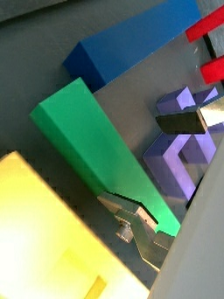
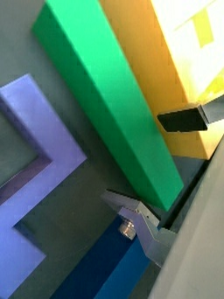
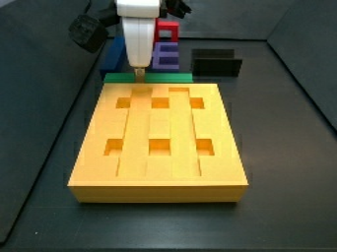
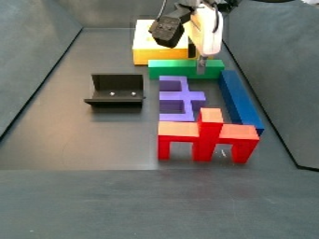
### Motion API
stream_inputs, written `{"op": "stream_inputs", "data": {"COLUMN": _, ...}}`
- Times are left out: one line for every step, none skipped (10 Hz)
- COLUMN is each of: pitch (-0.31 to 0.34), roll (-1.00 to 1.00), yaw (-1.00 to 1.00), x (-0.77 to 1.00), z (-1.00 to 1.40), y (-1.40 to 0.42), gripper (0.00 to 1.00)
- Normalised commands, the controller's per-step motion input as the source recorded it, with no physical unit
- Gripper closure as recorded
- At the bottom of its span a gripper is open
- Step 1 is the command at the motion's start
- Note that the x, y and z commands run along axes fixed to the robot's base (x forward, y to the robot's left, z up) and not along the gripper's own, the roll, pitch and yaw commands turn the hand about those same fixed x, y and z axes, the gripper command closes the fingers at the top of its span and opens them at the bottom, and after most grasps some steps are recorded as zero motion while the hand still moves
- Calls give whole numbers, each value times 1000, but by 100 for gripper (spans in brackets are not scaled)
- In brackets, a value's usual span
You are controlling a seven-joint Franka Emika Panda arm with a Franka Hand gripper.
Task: Pick up the green object. Move up. Move to above the board. Insert the green object.
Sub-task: Pick up the green object.
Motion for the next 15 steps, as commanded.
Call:
{"op": "stream_inputs", "data": {"pitch": 0, "roll": -24, "yaw": 0, "x": 109, "z": -180, "y": 71, "gripper": 0}}
{"op": "stream_inputs", "data": {"pitch": 0, "roll": -11, "yaw": 0, "x": 11, "z": -109, "y": 9, "gripper": 0}}
{"op": "stream_inputs", "data": {"pitch": 0, "roll": 0, "yaw": 0, "x": 131, "z": -49, "y": -66, "gripper": 0}}
{"op": "stream_inputs", "data": {"pitch": 0, "roll": 0, "yaw": 0, "x": 140, "z": -106, "y": 0, "gripper": 0}}
{"op": "stream_inputs", "data": {"pitch": 0, "roll": 0, "yaw": 0, "x": 91, "z": -89, "y": -6, "gripper": 0}}
{"op": "stream_inputs", "data": {"pitch": 0, "roll": 0, "yaw": -51, "x": 43, "z": -106, "y": 0, "gripper": 0}}
{"op": "stream_inputs", "data": {"pitch": 0, "roll": 0, "yaw": -63, "x": 63, "z": -157, "y": 0, "gripper": 0}}
{"op": "stream_inputs", "data": {"pitch": 0, "roll": 0, "yaw": -117, "x": 60, "z": -171, "y": 0, "gripper": 0}}
{"op": "stream_inputs", "data": {"pitch": 0, "roll": 0, "yaw": -243, "x": 0, "z": -131, "y": 0, "gripper": 0}}
{"op": "stream_inputs", "data": {"pitch": 0, "roll": 0, "yaw": -246, "x": 23, "z": -123, "y": 0, "gripper": 0}}
{"op": "stream_inputs", "data": {"pitch": 0, "roll": 0, "yaw": -240, "x": 51, "z": -123, "y": 0, "gripper": 0}}
{"op": "stream_inputs", "data": {"pitch": 4, "roll": 0, "yaw": -229, "x": 34, "z": -103, "y": 0, "gripper": 0}}
{"op": "stream_inputs", "data": {"pitch": 0, "roll": 0, "yaw": -197, "x": 57, "z": -103, "y": 0, "gripper": 0}}
{"op": "stream_inputs", "data": {"pitch": 0, "roll": 0, "yaw": -149, "x": 74, "z": -100, "y": 0, "gripper": 0}}
{"op": "stream_inputs", "data": {"pitch": 0, "roll": 0, "yaw": 0, "x": 0, "z": 0, "y": 0, "gripper": 0}}
